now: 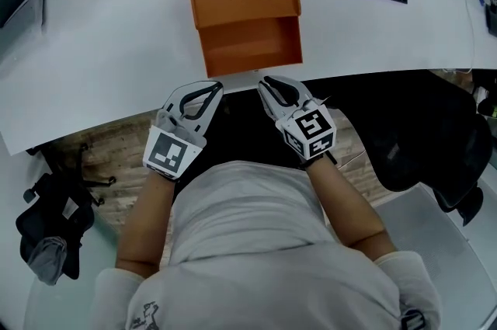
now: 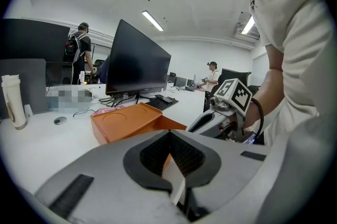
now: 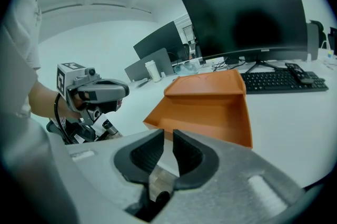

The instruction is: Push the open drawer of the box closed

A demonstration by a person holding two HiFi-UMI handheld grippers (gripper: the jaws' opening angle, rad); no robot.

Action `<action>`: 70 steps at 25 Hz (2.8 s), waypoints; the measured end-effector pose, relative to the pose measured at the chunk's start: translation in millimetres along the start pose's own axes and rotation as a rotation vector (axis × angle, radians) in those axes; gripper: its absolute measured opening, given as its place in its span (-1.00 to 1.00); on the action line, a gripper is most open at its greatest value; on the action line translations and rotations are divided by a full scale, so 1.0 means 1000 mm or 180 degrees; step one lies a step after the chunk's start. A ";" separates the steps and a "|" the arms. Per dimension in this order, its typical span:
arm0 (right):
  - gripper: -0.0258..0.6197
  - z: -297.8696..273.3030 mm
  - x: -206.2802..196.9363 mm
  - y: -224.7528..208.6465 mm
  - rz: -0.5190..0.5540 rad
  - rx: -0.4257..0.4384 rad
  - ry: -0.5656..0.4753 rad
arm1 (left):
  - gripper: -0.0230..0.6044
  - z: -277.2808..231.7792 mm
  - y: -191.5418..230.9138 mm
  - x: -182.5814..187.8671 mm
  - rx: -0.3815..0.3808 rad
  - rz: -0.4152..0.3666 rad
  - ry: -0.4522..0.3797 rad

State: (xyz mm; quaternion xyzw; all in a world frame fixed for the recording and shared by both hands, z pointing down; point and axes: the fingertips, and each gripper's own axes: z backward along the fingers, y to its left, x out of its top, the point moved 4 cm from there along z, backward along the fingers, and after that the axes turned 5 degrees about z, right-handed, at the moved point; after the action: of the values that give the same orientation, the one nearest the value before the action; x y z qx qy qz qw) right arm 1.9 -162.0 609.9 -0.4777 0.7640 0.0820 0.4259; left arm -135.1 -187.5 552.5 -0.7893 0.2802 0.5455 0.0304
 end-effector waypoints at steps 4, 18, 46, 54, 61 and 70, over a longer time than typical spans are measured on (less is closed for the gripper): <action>-0.73 -0.007 -0.009 -0.003 -0.0086 0.0028 0.0041 | -0.93 -0.005 -0.001 0.002 -0.0010 0.0179 0.0001; -0.69 -0.039 -0.044 -0.019 -0.0387 -0.0037 0.0242 | -0.93 -0.017 0.000 -0.012 -0.0034 0.0214 0.0080; -0.71 -0.058 -0.038 -0.026 -0.0539 0.0021 0.0294 | -0.93 -0.023 0.010 -0.006 0.0039 0.0276 0.0075; -0.71 -0.068 -0.021 -0.040 -0.0518 0.0065 0.0305 | -0.93 -0.028 0.024 0.004 0.0139 0.0380 0.0078; -0.71 -0.081 -0.010 -0.050 -0.0488 0.0104 0.0312 | -0.93 -0.033 0.039 0.009 0.0221 0.0383 0.0034; -0.72 -0.094 0.007 -0.063 -0.0477 0.0135 0.0320 | -0.93 -0.040 0.054 0.018 0.0301 0.0417 0.0056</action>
State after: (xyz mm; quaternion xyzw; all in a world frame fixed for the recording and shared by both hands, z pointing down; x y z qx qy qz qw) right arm -2.6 -250.1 681.7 -0.5279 0.7481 0.0096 0.4020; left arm -122.6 -254.8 566.9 -0.7717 0.3569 0.5256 0.0296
